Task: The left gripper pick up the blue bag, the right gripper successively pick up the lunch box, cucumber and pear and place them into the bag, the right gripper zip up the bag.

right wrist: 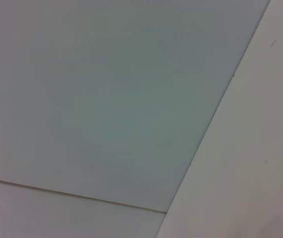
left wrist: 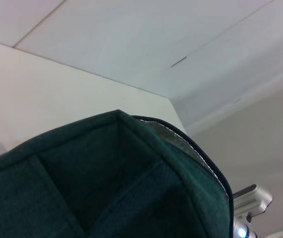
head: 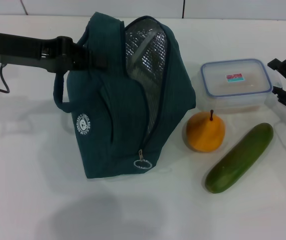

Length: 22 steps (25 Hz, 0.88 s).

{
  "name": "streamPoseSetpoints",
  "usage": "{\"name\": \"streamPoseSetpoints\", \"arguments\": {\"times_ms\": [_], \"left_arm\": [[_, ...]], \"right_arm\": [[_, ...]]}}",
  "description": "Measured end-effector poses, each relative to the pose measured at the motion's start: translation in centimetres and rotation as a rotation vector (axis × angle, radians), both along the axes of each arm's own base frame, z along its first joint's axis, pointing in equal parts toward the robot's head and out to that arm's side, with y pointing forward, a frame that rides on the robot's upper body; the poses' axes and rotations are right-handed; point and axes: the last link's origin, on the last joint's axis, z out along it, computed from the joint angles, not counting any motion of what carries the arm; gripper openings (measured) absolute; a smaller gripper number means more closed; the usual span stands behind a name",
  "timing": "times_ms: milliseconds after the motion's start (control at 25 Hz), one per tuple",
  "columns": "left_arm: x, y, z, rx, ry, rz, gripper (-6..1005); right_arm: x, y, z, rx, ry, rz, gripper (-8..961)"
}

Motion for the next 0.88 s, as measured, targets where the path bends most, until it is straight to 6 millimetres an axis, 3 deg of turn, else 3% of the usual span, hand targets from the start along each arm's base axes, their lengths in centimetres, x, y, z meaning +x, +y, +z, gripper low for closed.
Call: {"name": "streamPoseSetpoints", "arguments": {"times_ms": [880], "left_arm": [[-0.1,0.1,0.1,0.012,0.010,-0.012,40]], "right_arm": [[-2.0,2.0,-0.3,-0.017,-0.036,0.055,848]]}}
